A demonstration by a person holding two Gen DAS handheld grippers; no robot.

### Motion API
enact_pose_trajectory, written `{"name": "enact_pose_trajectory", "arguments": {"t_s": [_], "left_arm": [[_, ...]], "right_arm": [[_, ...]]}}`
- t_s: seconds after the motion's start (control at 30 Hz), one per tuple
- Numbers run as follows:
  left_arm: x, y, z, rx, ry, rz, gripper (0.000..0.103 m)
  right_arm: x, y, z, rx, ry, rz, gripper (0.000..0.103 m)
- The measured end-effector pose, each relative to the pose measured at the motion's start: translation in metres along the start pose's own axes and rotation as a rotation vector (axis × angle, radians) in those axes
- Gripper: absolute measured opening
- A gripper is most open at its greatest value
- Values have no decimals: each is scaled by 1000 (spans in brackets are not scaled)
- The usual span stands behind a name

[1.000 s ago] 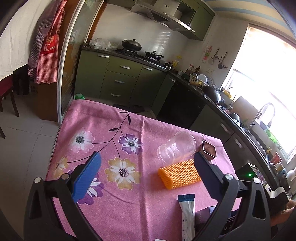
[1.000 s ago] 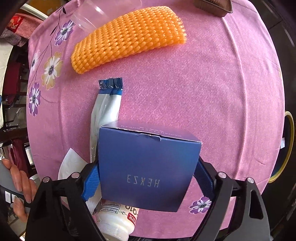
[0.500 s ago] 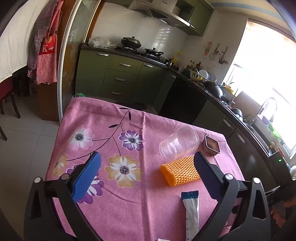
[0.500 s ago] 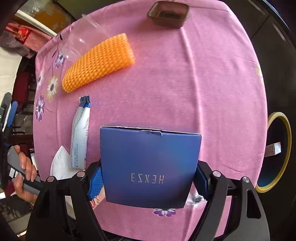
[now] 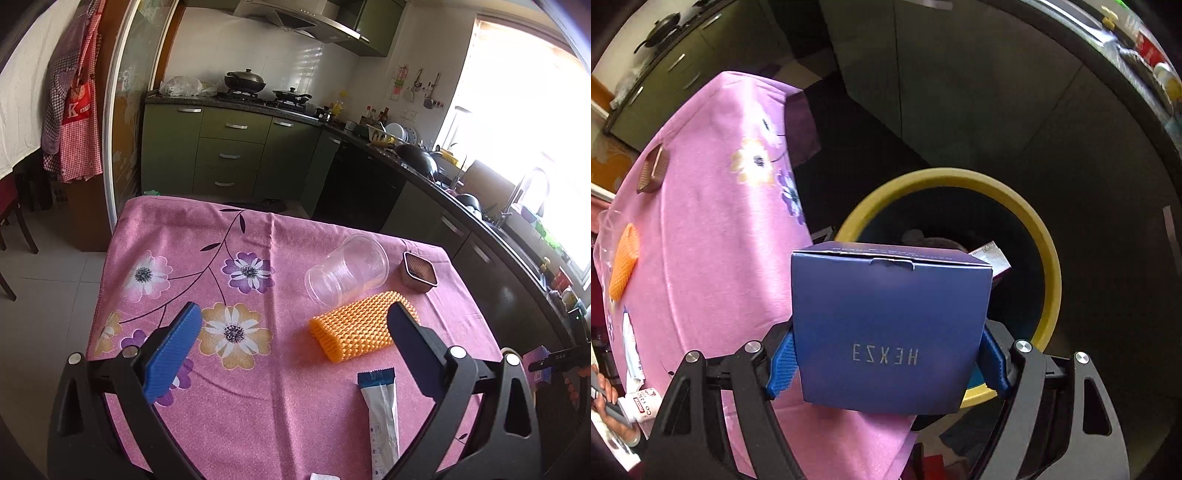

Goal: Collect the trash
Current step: 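Carry the blue box over the bin and open the right gripper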

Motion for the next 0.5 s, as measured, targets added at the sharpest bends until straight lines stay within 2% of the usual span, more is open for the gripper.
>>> {"name": "enact_pose_trajectory", "arguments": {"t_s": [0.13,0.2,0.3,0.4,0.5], "left_arm": [[-1,-14,-5,62,32,6,95],[-8,-20,-6,89,47,5,95],[-25,-26,-4,112,50,3,95],[-48,-29,0,108,45,-3,95],[-73,-34,2,106,32,-23,96]], "right_arm": [[27,-24,3,-2,13,-21,79],[34,-35,3,34,9,-8,91],[26,-43,1,46,-41,10,91],[5,-52,-11,92,-92,111,91],[-19,-41,-39,100,-168,208,91]]}}
Point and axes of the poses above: each gripper's, at about its wrist camera, not at the fingertips, and x roughly the way its jaws point, y to its left, z to its top, the point moved 1 cm from there along x, roughly the way its jaws point, and after that the axes turned 15 degrees about -y, right-handed, at the moved point
